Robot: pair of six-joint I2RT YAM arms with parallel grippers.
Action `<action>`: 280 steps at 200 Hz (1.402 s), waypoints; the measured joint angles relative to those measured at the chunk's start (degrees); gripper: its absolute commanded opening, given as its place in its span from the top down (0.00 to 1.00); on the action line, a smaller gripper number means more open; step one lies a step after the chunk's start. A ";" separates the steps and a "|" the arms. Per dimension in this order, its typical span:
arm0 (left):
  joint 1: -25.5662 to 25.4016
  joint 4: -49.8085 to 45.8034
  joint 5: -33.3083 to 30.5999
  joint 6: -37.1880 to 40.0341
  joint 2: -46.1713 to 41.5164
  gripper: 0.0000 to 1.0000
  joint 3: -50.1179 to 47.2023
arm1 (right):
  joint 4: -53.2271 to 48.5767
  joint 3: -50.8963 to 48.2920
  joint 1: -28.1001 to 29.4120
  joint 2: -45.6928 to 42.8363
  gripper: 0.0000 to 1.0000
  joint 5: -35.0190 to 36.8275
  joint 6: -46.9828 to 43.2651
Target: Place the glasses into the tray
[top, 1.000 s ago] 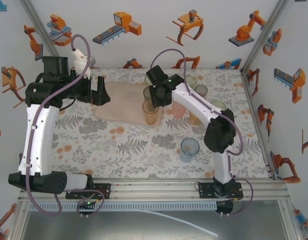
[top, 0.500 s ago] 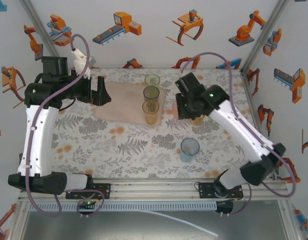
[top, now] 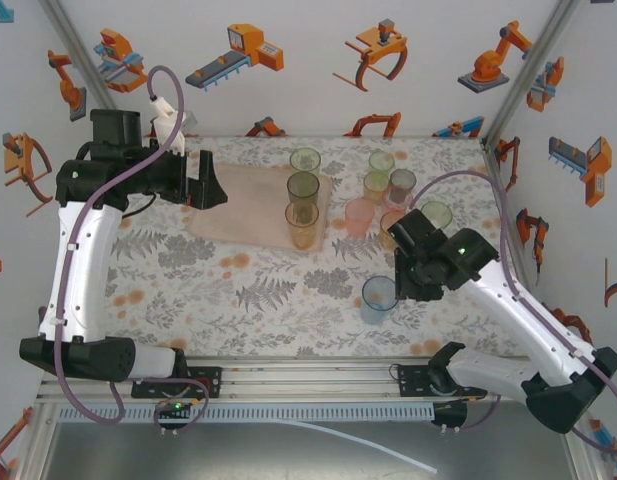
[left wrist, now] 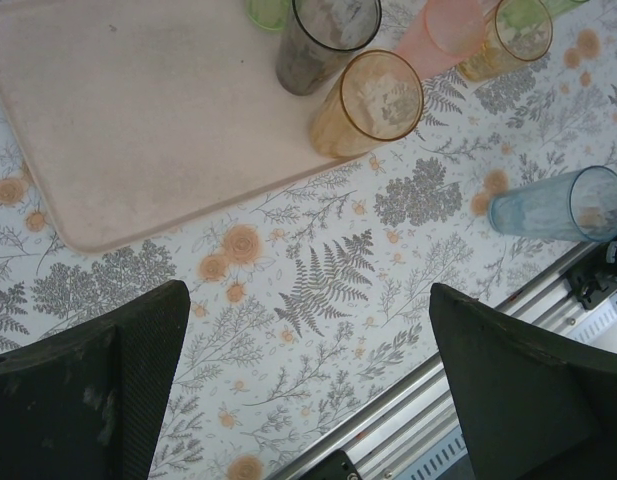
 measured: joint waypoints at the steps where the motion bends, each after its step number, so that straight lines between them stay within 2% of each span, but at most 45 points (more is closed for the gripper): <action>1: 0.00 0.00 0.00 0.00 0.00 0.03 0.00 | 0.04 -0.09 0.00 0.02 0.57 -0.04 0.04; 90: 0.00 0.00 -0.04 0.00 -0.09 0.03 0.00 | 6.75 -4.85 0.00 2.97 0.58 -1.27 1.42; 170: 0.00 0.02 -0.20 0.02 -0.31 0.03 -0.04 | 9.55 -5.88 0.00 6.16 0.66 -0.55 2.21; 280: 0.00 0.52 -0.46 0.02 -1.18 0.03 -0.48 | 12.11 -6.40 0.00 8.96 0.93 0.94 2.36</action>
